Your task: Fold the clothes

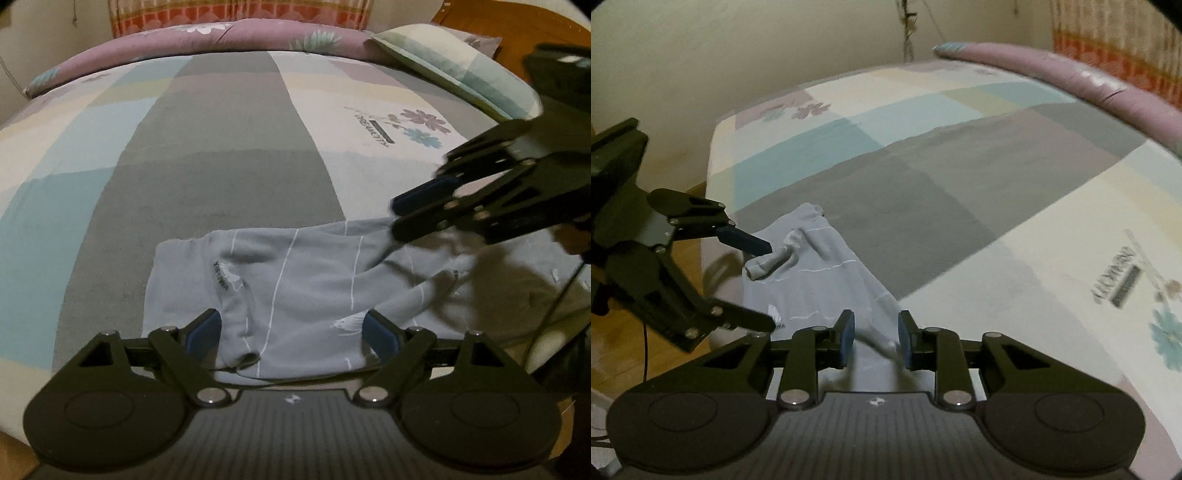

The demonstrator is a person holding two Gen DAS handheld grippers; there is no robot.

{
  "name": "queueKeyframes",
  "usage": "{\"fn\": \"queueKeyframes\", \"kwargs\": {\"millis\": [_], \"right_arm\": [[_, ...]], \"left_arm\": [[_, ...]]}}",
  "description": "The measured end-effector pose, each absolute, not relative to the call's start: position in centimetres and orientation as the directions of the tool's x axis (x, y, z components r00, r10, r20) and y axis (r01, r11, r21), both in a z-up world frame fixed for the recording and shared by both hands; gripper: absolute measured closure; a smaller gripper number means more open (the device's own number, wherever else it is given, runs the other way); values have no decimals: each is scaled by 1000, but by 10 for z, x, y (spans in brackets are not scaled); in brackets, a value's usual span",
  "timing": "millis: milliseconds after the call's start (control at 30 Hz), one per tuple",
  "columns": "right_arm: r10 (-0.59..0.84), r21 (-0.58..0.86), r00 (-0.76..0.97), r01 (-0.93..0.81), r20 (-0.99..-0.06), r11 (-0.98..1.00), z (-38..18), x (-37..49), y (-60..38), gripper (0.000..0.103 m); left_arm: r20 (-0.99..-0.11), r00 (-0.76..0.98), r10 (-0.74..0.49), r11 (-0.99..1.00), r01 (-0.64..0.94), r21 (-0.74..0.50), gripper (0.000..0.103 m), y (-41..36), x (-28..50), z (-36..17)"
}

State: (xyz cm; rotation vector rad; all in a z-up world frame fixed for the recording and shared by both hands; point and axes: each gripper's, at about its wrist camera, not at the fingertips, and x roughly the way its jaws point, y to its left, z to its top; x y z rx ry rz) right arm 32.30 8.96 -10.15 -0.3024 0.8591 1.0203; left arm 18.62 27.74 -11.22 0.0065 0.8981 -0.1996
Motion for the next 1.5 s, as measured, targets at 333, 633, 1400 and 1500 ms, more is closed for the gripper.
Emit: {"fn": "queueKeyframes", "kwargs": {"millis": [333, 633, 1400, 1500], "right_arm": [[587, 102, 237, -868, -774, 485, -113, 327, 106, 94], [574, 58, 300, -851, -762, 522, -103, 319, 96, 74], [492, 43, 168, -920, -854, 389, -107, 222, 57, 91], [537, 37, 217, -906, -815, 422, -92, 231, 51, 81]], "left_arm": [[-766, 617, -178, 981, 177, -85, 18, 279, 184, -113], [-763, 623, -173, 982, 171, -83, 18, 280, 182, -107], [-743, 648, -167, 985, 147, -94, 17, 282, 180, -101], [-728, 658, -193, 979, 178, -99, 17, 276, 186, -99]]}}
